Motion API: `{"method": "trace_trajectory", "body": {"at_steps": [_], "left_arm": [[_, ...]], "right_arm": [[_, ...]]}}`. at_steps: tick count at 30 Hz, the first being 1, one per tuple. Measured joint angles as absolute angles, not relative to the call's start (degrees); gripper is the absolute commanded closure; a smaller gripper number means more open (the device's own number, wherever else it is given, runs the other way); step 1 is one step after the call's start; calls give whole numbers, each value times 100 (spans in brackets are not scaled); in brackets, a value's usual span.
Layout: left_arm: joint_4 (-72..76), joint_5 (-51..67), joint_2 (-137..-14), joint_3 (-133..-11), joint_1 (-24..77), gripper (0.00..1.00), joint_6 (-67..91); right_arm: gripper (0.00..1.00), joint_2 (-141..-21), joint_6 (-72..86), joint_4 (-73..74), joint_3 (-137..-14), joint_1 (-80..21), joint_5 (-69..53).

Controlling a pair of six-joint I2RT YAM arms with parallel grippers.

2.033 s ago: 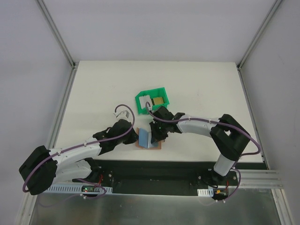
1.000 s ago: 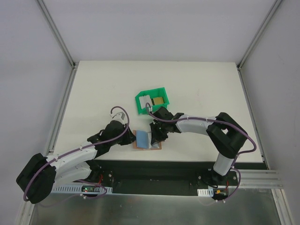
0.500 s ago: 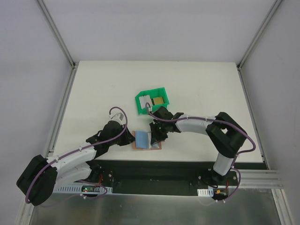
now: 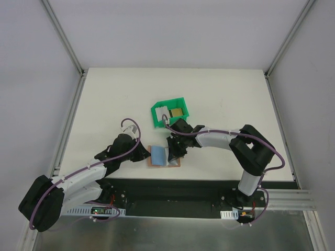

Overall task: Put the credit cards into the card holder
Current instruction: Open the card holder at the center of the board.

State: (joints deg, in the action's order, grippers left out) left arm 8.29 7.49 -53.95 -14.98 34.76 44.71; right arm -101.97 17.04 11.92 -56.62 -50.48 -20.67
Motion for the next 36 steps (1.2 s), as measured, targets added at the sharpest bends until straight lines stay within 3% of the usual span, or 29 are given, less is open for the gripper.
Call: {"method": "trace_trajectory", "body": {"at_steps": [24,30,36], "left_arm": [[1155,403,-6178,-1422,3476,100,4713],[1170,397,-6171,-1422,3476,100,4722],[998,301,-6086,-1529,3476,100,4733]], "right_arm": [[93,-10068,1555,1426,-5763,-5054,-1280],[77,-10036,1278,1594,-5894,-4984,-1020],[68,-9904,1015,1778,-6180,-4753,-1133]]}}
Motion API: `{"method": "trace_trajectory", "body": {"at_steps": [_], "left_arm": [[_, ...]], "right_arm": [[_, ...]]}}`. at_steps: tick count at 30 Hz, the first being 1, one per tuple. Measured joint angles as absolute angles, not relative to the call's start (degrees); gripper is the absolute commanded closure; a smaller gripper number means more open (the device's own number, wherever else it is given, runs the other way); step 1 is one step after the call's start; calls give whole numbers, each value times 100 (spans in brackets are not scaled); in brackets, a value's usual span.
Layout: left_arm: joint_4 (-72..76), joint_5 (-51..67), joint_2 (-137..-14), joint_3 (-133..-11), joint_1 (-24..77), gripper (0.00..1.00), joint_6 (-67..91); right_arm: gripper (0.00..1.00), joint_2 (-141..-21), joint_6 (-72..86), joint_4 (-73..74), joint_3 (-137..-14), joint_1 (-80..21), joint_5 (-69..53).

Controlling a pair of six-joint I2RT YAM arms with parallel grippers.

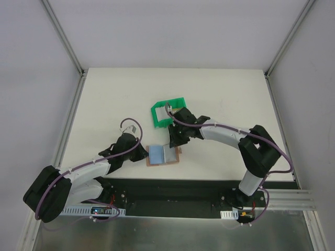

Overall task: Put the credit cards into the card holder
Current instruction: Pick up the credit card from the storage box.

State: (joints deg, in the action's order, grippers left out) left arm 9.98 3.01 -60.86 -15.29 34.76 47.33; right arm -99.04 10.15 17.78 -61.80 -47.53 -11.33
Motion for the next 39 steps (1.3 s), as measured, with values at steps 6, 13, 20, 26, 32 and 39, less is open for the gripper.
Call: {"method": "trace_trajectory", "body": {"at_steps": [6,13,20,26,32,39], "left_arm": [[849,255,-6239,-1817,3476,100,4722],[781,255,-6300,-2023,3476,100,4709],[773,257,-6300,-2075,3476,100,4696],[762,259,-6302,-2080,3476,100,4696],[760,259,-6302,-2082,3476,100,4694],[760,257,-6302,-2082,3476,100,4692]], "right_arm": [[49,-9776,937,1761,-6860,-4322,-1455],[34,-9841,799,1876,-7813,-3671,-1568],[29,-10908,539,2137,-9260,-3323,-1594],[21,-11896,397,2464,-10033,-3312,-1601],[18,-12274,399,2600,-10189,-3299,-1686],[18,-12510,454,2578,-10359,-3286,-1892]]}}
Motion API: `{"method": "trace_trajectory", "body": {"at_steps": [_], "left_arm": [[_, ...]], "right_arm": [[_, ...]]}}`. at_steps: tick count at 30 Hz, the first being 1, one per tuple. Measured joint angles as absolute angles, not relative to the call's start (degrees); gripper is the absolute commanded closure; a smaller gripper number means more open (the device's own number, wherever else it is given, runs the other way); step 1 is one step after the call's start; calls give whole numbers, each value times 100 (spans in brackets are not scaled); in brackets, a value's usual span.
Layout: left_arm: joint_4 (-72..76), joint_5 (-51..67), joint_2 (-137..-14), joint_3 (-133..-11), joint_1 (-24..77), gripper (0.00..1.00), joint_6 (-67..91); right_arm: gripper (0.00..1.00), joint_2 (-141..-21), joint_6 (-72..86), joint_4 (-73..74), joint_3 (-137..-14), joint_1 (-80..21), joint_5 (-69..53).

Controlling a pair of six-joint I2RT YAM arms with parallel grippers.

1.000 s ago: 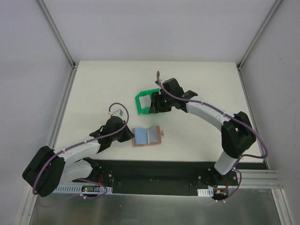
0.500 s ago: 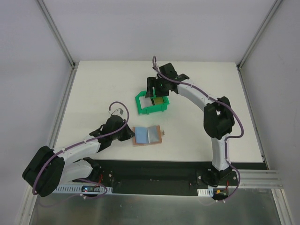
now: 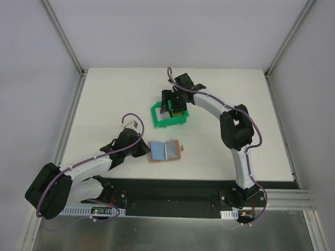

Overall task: Put the credit cards into the card holder
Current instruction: Pick up the credit card from the storage box.

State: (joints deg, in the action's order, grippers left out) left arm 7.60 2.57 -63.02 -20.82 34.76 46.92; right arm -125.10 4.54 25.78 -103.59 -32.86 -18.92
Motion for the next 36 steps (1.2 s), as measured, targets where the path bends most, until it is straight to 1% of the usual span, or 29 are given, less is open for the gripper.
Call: {"method": "trace_trajectory", "body": {"at_steps": [6,14,33,36], "left_arm": [[760,259,-6305,-2082,3476,100,4692],[760,259,-6305,-2082,3476,100,4689],[757,259,-6302,-2082,3476,100,4689],[757,257,-6302,-2082,3476,100,4689]], "right_arm": [[18,-12637,510,2576,-10407,-3286,-2034],[26,-12805,530,2580,-10608,-3319,-2276],[59,-12805,530,2598,-10645,-3336,-2449],[67,-12805,530,2600,-10645,-3336,-2443]]}}
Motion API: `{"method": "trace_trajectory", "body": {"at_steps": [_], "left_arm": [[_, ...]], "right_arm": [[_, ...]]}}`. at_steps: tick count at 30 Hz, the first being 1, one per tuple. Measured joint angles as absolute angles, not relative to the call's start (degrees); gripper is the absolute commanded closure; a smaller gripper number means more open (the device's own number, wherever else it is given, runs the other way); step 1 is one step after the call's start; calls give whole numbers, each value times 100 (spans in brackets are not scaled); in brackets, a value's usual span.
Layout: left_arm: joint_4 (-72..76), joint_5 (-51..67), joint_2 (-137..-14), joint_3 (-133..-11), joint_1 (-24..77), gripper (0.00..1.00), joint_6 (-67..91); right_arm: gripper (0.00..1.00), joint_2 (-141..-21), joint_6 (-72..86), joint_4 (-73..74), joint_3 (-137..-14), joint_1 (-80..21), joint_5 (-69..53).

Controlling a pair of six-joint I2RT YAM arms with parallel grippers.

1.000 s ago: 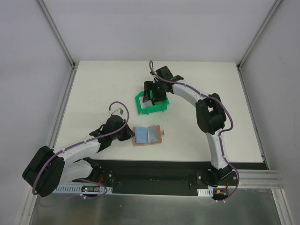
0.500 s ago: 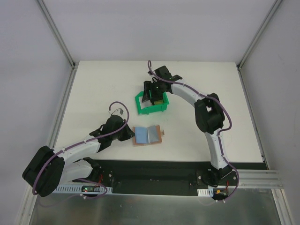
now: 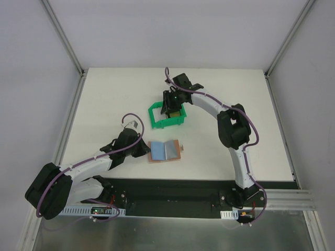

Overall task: Put the credit cards into the card holder
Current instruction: Pick up the credit card from the storage box.

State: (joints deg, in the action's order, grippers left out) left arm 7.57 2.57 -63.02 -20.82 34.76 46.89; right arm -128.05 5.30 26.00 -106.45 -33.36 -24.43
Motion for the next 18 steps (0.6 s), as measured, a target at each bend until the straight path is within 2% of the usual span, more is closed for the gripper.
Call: {"method": "trace_trajectory", "body": {"at_steps": [3,9,18], "left_arm": [[757,257,-6302,-2082,3476,100,4689],[757,257,-6302,-2082,3476,100,4689],[760,259,-6300,-2082,3476,100,4687]], "right_arm": [[76,-12805,528,2617,-10650,-3336,-2432],[87,-12805,513,2711,-10715,-3336,-2397],[96,-12805,392,2908,-10940,-3336,-2095]]}}
